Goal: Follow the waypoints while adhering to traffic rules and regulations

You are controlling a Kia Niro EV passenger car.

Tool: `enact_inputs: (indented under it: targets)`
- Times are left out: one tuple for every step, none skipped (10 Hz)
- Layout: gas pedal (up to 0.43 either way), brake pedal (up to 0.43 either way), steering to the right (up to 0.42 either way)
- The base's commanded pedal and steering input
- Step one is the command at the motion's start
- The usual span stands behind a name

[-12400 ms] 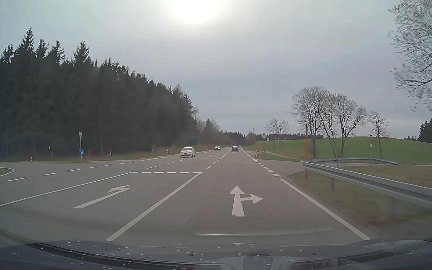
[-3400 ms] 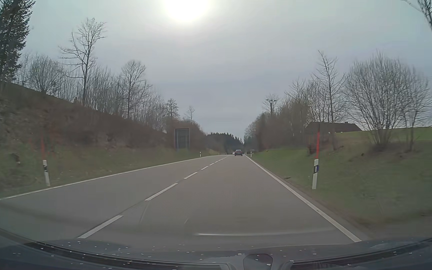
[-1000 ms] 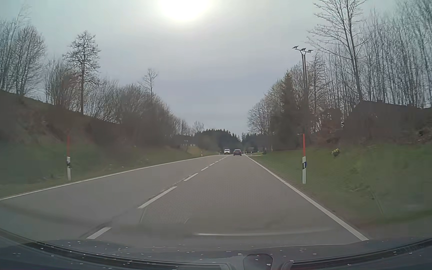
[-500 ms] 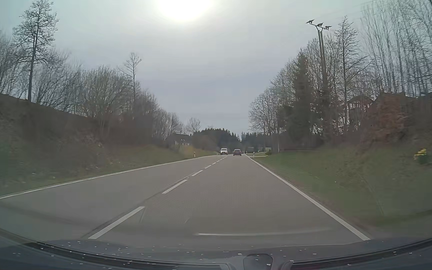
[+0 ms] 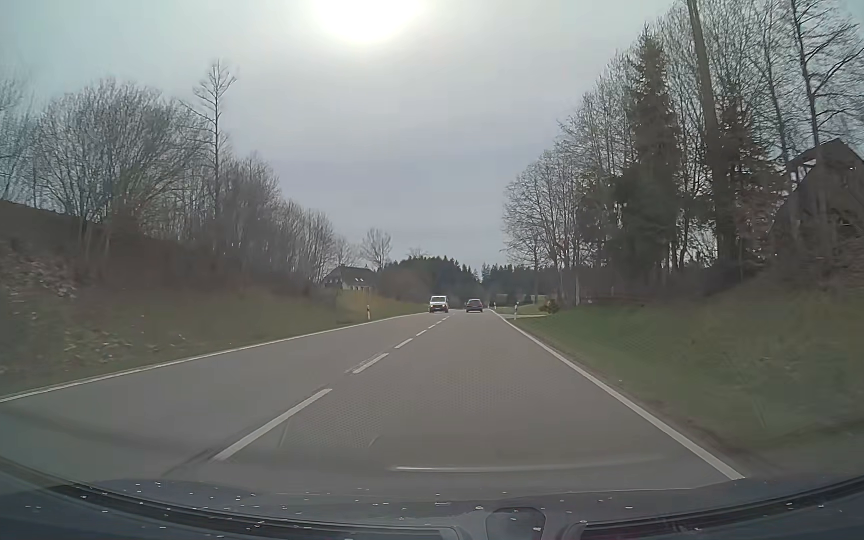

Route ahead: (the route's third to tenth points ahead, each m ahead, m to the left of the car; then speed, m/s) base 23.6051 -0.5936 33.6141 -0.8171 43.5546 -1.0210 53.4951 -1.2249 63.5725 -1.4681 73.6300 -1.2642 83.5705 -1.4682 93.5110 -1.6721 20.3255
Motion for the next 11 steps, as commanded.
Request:
enact_inputs:
  targets:
    - [0.248, 0.0, 0.0]
    - [0.248, 0.0, 0.0]
    - [0.248, 0.0, 0.0]
    - [0.248, 0.0, 0.0]
    - [0.248, 0.0, 0.0]
    - [0.248, 0.0, 0.0]
    - [0.248, 0.0, 0.0]
    - [0.24, 0.0, 0.0]
    - [0.24, 0.0, 0.0]
    - [0.24, 0.0, 0.0]
    - [0.24, 0.0, 0.0]
